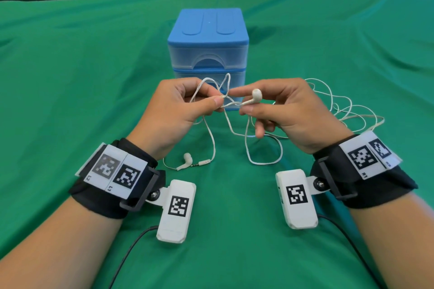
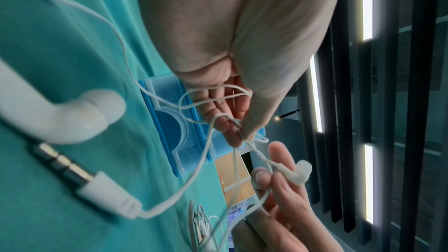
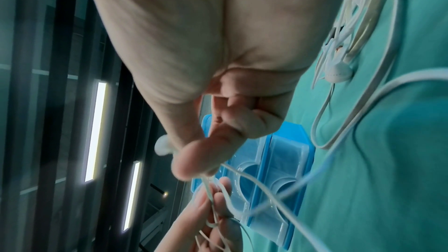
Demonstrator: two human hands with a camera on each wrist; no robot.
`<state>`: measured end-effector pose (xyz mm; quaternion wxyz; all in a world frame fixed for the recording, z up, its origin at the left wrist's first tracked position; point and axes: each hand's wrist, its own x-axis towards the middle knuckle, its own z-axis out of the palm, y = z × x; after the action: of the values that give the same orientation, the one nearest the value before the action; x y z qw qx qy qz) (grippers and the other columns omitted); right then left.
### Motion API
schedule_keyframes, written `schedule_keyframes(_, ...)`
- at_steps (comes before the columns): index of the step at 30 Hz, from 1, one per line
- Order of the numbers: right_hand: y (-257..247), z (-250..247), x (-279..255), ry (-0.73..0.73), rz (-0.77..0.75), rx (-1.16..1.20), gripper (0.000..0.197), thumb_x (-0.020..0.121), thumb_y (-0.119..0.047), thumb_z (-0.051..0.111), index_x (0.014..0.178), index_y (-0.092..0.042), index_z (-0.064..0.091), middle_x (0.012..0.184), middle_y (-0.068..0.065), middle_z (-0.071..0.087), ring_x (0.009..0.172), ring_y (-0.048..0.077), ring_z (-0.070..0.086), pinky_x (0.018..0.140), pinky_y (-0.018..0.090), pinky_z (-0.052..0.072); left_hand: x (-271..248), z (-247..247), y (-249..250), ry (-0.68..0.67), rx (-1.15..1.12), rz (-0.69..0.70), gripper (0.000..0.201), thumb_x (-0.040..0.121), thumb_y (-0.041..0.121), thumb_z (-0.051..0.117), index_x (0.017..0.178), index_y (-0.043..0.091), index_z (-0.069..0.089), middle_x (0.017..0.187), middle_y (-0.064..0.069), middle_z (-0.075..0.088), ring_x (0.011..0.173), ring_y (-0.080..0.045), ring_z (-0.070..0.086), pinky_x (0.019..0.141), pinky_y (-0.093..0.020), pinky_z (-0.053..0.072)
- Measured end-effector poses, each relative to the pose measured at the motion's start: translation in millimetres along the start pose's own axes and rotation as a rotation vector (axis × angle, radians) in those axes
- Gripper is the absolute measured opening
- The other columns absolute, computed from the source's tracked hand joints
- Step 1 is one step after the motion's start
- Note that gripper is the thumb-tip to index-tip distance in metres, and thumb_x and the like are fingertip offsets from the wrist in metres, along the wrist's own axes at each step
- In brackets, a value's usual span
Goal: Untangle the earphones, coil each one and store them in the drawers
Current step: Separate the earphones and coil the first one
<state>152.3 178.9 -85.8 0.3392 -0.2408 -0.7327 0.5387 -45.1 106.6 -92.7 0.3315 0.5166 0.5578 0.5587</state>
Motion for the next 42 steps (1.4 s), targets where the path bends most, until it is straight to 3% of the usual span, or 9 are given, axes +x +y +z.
schedule_keyframes(2, -1, -1, -1, -0.001, -0.012, 0.002, 0.025, 0.087, -0.001, 0.070, 0.096, -0.022, 0.079, 0.087, 0.012, 0.074, 0.043, 0.018, 0.059, 0.044, 0.020, 0.036, 0, 0, 0, 0.012, -0.008, 0.005, 0.005, 0.085, 0.002, 0.075, 0.088, 0.003, 0.071, 0.074, -0.002, 0.073, 0.064, -0.005, 0.063, 0.068, -0.017, 0.049)
schedule_keyframes(6, -5, -3, -1, -0.078, -0.021, -0.034, 0.020, 0.087, 0.006, 0.064, 0.090, -0.009, 0.078, 0.081, 0.026, 0.065, 0.044, 0.020, 0.054, 0.047, 0.024, 0.034, 1, -1, 0, 0.024, -0.017, 0.013, 0.007, 0.085, 0.003, 0.076, 0.091, 0.001, 0.072, 0.077, -0.004, 0.073, 0.068, -0.007, 0.067, 0.071, -0.018, 0.051)
schedule_keyframes(11, -1, -4, 2, -0.013, 0.010, -0.022, 0.017, 0.084, 0.012, 0.059, 0.086, -0.001, 0.069, 0.066, -0.002, 0.056, 0.050, 0.015, 0.041, 0.049, 0.017, 0.036, 1, -1, -1, 0.029, -0.038, 0.032, 0.005, 0.085, 0.002, 0.076, 0.089, 0.002, 0.072, 0.074, 0.000, 0.074, 0.071, -0.009, 0.070, 0.071, -0.018, 0.051)
schedule_keyframes(13, -1, -2, 4, 0.003, 0.025, 0.027, 0.015, 0.080, 0.006, 0.058, 0.088, -0.005, 0.065, 0.067, 0.002, 0.056, 0.053, 0.013, 0.040, 0.048, 0.016, 0.034, 1, -1, -1, 0.033, -0.049, 0.040, 0.006, 0.085, 0.001, 0.076, 0.090, 0.001, 0.072, 0.075, -0.002, 0.074, 0.071, -0.010, 0.070, 0.071, -0.018, 0.051)
schedule_keyframes(16, 0, 1, 5, 0.019, 0.090, 0.032, 0.009, 0.090, 0.003, 0.060, 0.093, -0.006, 0.063, 0.063, 0.011, 0.059, 0.048, 0.014, 0.041, 0.047, 0.017, 0.036, 1, -1, 0, 0.041, -0.063, 0.046, 0.007, 0.084, 0.001, 0.076, 0.090, 0.001, 0.072, 0.076, -0.004, 0.073, 0.070, -0.010, 0.069, 0.071, -0.019, 0.052)
schedule_keyframes(22, -1, 5, 1, -0.074, 0.139, -0.002, 0.012, 0.096, -0.006, 0.061, 0.106, -0.004, 0.067, 0.056, 0.013, 0.059, 0.039, 0.017, 0.042, 0.041, 0.019, 0.037, -1, 1, 1, 0.010, -0.062, 0.080, 0.007, 0.084, 0.000, 0.076, 0.090, 0.000, 0.071, 0.077, 0.000, 0.074, 0.069, -0.007, 0.068, 0.071, -0.018, 0.051)
schedule_keyframes(29, -2, 8, 0, -0.033, 0.156, 0.121, 0.010, 0.093, -0.007, 0.064, 0.102, -0.005, 0.068, 0.048, 0.009, 0.052, 0.028, 0.011, 0.032, 0.035, 0.014, 0.024, -2, 0, 1, -0.035, -0.054, 0.095, 0.006, 0.085, 0.000, 0.075, 0.090, 0.002, 0.072, 0.081, -0.004, 0.075, 0.073, -0.011, 0.067, 0.074, -0.019, 0.051)
schedule_keyframes(35, -6, 8, -3, -0.166, 0.315, 0.311, 0.006, 0.094, -0.008, 0.057, 0.090, -0.005, 0.054, 0.042, -0.008, 0.036, 0.030, 0.000, 0.026, 0.038, 0.016, 0.010, -5, 1, 3, -0.079, -0.033, 0.109, 0.006, 0.084, 0.000, 0.076, 0.090, 0.002, 0.072, 0.085, -0.009, 0.074, 0.076, -0.012, 0.066, 0.078, -0.021, 0.053)
schedule_keyframes(42, -1, 4, 3, -0.045, 0.264, 0.348, 0.017, 0.095, -0.011, 0.052, 0.079, -0.014, 0.052, 0.053, 0.008, 0.043, 0.042, 0.014, 0.028, 0.040, 0.023, 0.016, -4, -1, 2, -0.091, 0.021, 0.100, 0.006, 0.084, 0.000, 0.077, 0.089, 0.000, 0.073, 0.088, -0.023, 0.073, 0.072, -0.011, 0.065, 0.073, -0.021, 0.052)
